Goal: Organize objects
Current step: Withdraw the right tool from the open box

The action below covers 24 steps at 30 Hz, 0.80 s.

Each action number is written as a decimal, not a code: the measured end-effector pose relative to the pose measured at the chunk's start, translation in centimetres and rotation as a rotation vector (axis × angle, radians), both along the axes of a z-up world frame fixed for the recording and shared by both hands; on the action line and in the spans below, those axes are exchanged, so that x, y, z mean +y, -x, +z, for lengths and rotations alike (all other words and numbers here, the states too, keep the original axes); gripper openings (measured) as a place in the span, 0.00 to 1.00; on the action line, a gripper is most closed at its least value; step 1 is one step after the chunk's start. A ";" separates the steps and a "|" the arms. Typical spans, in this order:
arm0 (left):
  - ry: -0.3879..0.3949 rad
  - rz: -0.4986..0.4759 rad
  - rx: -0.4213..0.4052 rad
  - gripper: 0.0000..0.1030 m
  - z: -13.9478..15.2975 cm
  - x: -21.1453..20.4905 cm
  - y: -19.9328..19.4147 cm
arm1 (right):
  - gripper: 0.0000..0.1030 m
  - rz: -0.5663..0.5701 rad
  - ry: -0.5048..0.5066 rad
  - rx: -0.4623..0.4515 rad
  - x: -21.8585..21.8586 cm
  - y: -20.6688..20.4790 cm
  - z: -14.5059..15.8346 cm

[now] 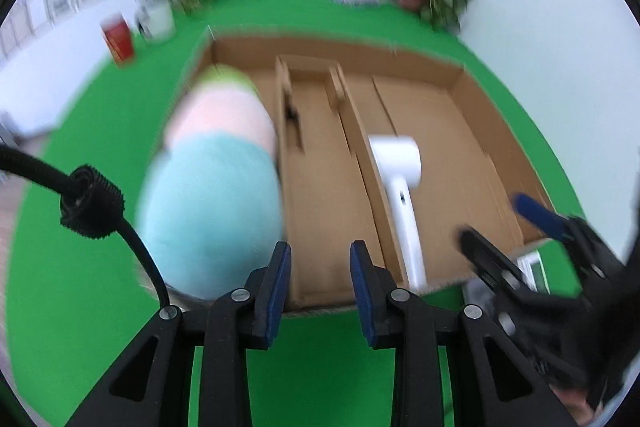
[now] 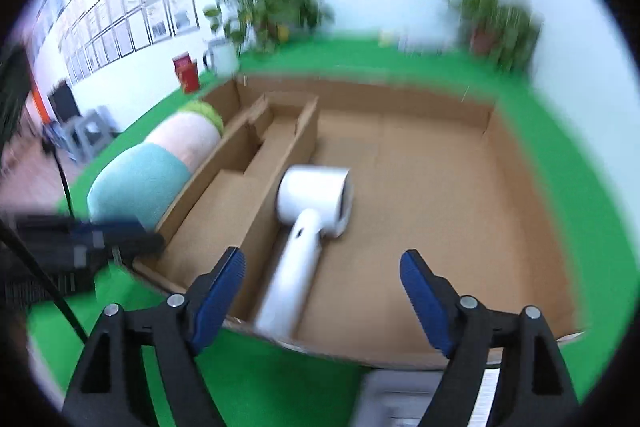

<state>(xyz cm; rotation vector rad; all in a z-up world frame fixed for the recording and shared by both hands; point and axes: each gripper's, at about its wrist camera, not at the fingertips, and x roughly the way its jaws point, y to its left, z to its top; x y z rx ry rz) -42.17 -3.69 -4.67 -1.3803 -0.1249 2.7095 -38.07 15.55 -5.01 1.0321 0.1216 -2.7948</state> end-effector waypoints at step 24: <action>0.086 0.144 0.443 0.85 5.7 4.3 -13.6 | 0.34 -0.192 0.019 0.300 5.2 -12.6 3.2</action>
